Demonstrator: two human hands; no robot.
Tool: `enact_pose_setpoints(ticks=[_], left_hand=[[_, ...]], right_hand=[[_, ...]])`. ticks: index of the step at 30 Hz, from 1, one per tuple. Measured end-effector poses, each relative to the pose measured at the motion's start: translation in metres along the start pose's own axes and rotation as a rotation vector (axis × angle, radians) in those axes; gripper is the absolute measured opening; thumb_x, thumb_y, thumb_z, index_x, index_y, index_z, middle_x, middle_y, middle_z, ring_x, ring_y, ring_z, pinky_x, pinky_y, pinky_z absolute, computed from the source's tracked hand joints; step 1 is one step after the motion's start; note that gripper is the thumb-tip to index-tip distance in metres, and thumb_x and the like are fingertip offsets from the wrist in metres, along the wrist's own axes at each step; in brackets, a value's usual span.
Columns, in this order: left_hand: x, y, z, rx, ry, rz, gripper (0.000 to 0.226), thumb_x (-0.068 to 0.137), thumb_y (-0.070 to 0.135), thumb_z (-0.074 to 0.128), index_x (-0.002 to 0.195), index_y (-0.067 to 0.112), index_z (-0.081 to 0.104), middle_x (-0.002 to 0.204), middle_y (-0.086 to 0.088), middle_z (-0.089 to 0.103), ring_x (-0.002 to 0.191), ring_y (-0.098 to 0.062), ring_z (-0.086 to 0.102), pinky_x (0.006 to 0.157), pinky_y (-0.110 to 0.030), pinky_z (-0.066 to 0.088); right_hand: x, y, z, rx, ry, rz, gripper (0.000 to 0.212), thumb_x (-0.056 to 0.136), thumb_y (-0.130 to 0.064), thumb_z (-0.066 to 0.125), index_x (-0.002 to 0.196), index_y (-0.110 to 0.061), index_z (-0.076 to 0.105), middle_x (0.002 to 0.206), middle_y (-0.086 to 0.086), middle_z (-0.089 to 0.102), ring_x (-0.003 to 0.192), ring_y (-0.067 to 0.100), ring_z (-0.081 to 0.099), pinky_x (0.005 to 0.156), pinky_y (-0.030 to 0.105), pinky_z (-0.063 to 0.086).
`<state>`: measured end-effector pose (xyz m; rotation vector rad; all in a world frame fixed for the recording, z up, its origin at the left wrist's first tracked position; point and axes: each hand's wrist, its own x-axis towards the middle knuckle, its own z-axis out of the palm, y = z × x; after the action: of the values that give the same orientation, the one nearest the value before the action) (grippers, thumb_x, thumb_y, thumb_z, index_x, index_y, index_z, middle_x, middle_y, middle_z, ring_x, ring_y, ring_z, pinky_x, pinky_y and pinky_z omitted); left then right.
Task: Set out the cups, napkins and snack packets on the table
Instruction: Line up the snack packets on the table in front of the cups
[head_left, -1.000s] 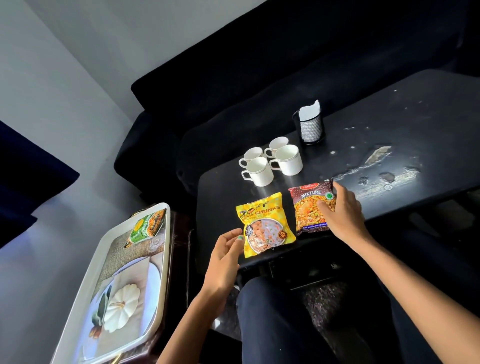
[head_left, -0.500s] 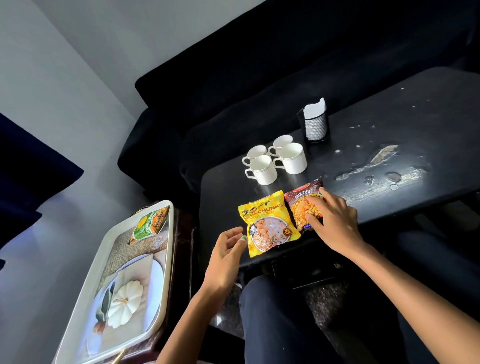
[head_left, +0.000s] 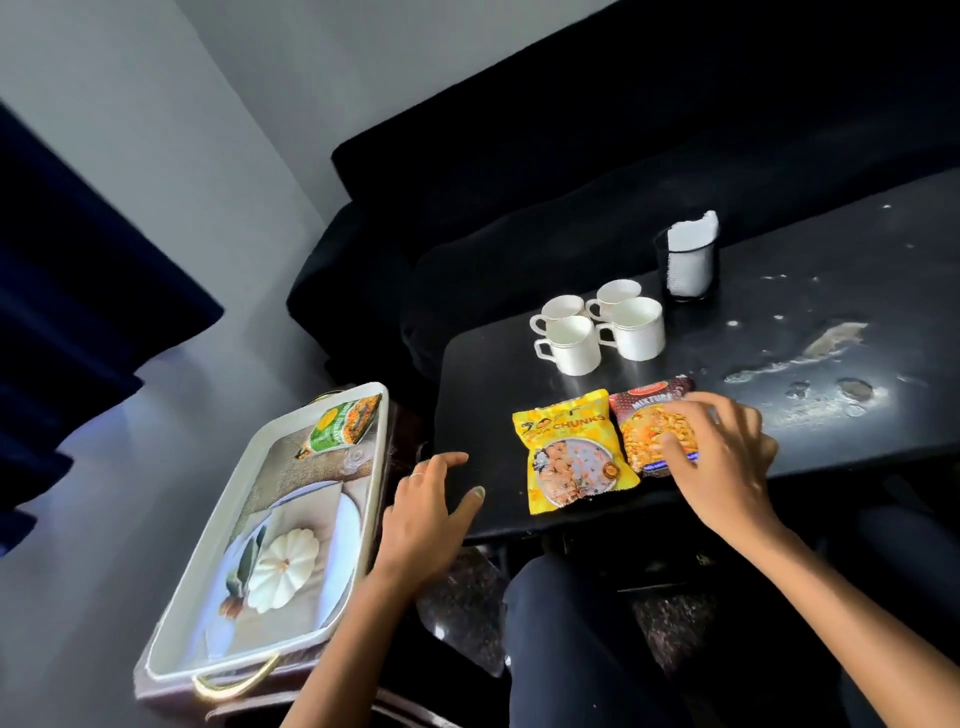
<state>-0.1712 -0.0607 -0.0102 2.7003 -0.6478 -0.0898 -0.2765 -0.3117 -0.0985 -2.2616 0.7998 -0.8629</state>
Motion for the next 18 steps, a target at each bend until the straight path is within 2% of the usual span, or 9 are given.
enact_pose_setpoints(ticks=[3,6,8,10,12,15,18], left_hand=[[0.000,-0.025,-0.008,0.194,0.049,-0.084,0.053,0.090,0.048,0.050,0.138,0.033,0.034,0.148,0.007,0.033,0.134,-0.019,0.031,0.106,-0.042,0.030],[-0.002,-0.056,-0.013,0.285,0.078,-0.225,0.067,0.091,0.052,0.045,0.147,0.027,0.018,0.158,0.003,0.015,0.143,-0.022,0.016,0.115,-0.048,0.019],[-0.005,-0.076,-0.015,0.310,0.050,-0.347,0.075,0.092,0.055,0.040,0.150,0.023,0.006,0.161,0.002,0.002,0.147,-0.023,0.005,0.116,-0.053,0.008],[-0.008,-0.090,-0.014,0.287,0.016,-0.446,0.077,0.092,0.058,0.036,0.152,0.024,0.001,0.161,0.002,-0.001,0.148,-0.024,0.000,0.115,-0.057,0.001],[-0.010,-0.094,-0.012,0.221,-0.009,-0.485,0.076,0.091,0.060,0.035,0.152,0.026,0.005,0.161,0.002,0.005,0.148,-0.025,0.002,0.114,-0.059,0.001],[-0.008,-0.093,-0.009,0.161,-0.065,-0.473,0.071,0.091,0.058,0.036,0.150,0.027,0.013,0.161,0.003,0.009,0.147,-0.026,0.007,0.115,-0.059,0.010],[-0.006,-0.094,-0.006,0.159,-0.050,-0.466,0.068,0.091,0.056,0.038,0.148,0.028,0.016,0.159,0.003,0.011,0.145,-0.026,0.011,0.112,-0.058,0.016]], right_hand=[[-0.007,-0.014,0.000,0.045,0.065,-0.084,0.014,0.081,-0.008,0.061,0.090,-0.016,0.068,0.108,0.006,0.061,0.101,0.032,0.045,0.081,0.042,0.031],[-0.022,-0.039,0.007,0.104,0.061,-0.253,0.025,0.079,-0.020,0.045,0.080,-0.013,0.069,0.092,0.006,0.065,0.090,0.033,0.053,0.075,0.042,0.038],[-0.034,-0.058,0.014,0.149,0.024,-0.346,0.030,0.079,-0.024,0.041,0.076,-0.014,0.069,0.087,0.003,0.066,0.088,0.028,0.053,0.073,0.038,0.036],[-0.044,-0.080,0.024,0.191,-0.027,-0.419,0.029,0.078,-0.023,0.042,0.077,-0.018,0.070,0.087,-0.002,0.066,0.091,0.018,0.049,0.073,0.030,0.030],[-0.049,-0.103,0.036,0.222,-0.085,-0.501,0.027,0.078,-0.021,0.044,0.078,-0.020,0.070,0.089,-0.006,0.066,0.092,0.013,0.048,0.075,0.029,0.031],[-0.047,-0.141,0.055,0.252,-0.183,-0.613,0.018,0.079,-0.013,0.054,0.082,-0.023,0.068,0.092,-0.012,0.064,0.095,0.010,0.048,0.076,0.031,0.035],[-0.034,-0.184,0.079,0.164,-0.314,-0.715,0.020,0.083,-0.016,0.056,0.098,-0.023,0.066,0.111,-0.009,0.061,0.108,0.014,0.049,0.082,0.032,0.035]])
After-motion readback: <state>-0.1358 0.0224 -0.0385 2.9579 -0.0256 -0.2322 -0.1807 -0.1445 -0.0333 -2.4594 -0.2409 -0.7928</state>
